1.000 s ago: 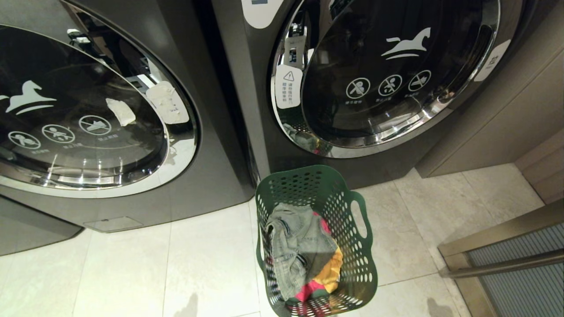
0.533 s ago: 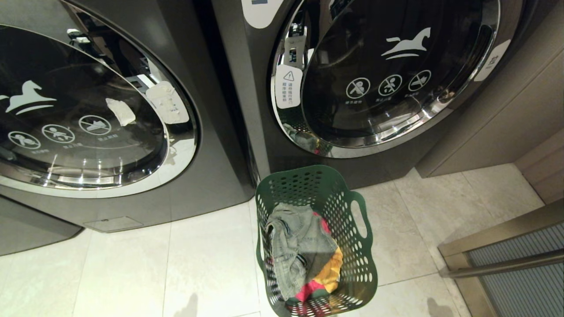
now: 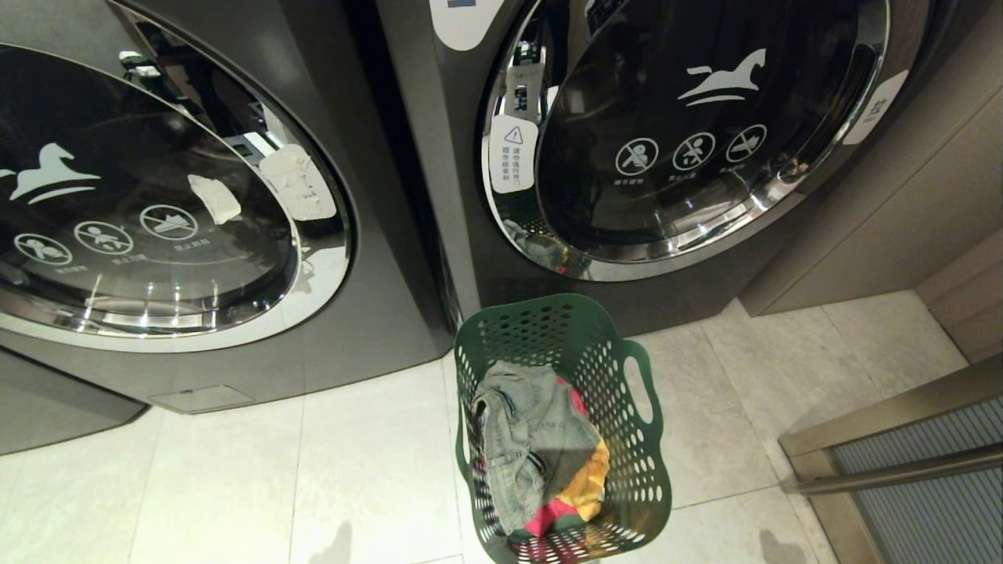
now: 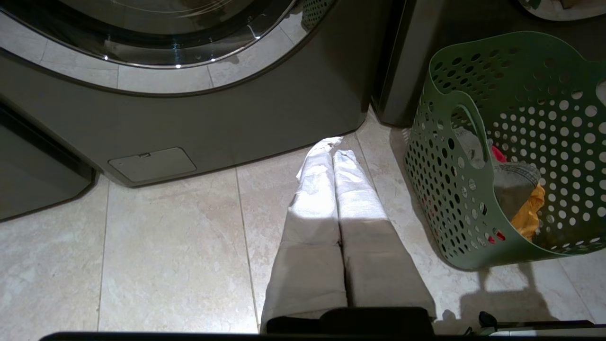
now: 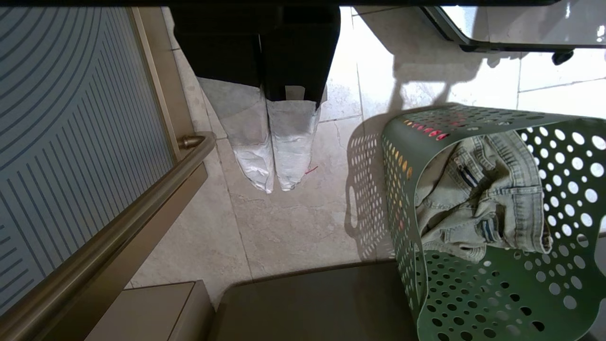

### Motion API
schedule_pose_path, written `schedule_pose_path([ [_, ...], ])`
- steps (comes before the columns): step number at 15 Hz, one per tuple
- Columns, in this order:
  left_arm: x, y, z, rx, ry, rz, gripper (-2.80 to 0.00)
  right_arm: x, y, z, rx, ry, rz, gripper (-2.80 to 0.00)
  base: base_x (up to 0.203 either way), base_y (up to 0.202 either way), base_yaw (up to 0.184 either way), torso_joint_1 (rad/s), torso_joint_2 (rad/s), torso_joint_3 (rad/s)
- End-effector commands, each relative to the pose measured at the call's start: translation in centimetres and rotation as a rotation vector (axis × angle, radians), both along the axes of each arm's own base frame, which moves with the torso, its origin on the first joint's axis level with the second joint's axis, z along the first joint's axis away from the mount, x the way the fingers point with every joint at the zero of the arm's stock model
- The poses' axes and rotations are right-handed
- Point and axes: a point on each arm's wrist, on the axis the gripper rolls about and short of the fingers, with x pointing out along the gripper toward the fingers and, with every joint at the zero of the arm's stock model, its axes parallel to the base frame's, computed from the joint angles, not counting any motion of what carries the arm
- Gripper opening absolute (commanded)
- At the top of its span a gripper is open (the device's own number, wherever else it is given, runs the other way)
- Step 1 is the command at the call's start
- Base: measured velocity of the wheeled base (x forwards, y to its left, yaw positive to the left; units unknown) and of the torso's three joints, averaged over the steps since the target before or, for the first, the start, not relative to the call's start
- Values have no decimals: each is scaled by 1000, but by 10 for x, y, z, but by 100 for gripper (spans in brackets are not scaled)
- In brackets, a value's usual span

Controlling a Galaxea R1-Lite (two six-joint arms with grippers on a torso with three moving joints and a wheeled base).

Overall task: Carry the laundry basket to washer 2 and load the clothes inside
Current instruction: Open the lid of the washing machine

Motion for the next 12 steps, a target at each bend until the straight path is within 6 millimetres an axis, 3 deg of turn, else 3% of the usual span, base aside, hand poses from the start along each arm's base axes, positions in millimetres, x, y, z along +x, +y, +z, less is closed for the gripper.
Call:
schedule_pose_path([
  [1, 3, 0, -11, -5, 37, 0, -280, 0, 0, 0, 0, -1, 0, -280, 0, 0, 0, 0, 0, 0],
  [3, 1, 0, -1, -12, 4, -5, -280, 0, 0, 0, 0, -1, 0, -280, 0, 0, 0, 0, 0, 0],
  [5, -10, 0, 29, -12, -71, -10, -280, 0, 0, 0, -2, -1, 0, -280, 0, 0, 0, 0, 0, 0],
  [7, -15, 0, 74, -12, -86, -16, -280, 0, 0, 0, -5, 0, 2, -280, 0, 0, 0, 0, 0, 0],
  [9, 8, -1, 115, -29, 11, -33, -280, 0, 0, 0, -11, -1, 3, -280, 0, 0, 0, 0, 0, 0],
  [11, 42, -1, 140, -60, 124, -55, -280, 0, 0, 0, -7, 0, 2, -280, 0, 0, 0, 0, 0, 0],
  [12, 60, -1, 146, -78, 181, -69, 0, 0, 0, 0, 0, -1, 1, -280, 0, 0, 0, 0, 0, 0],
])
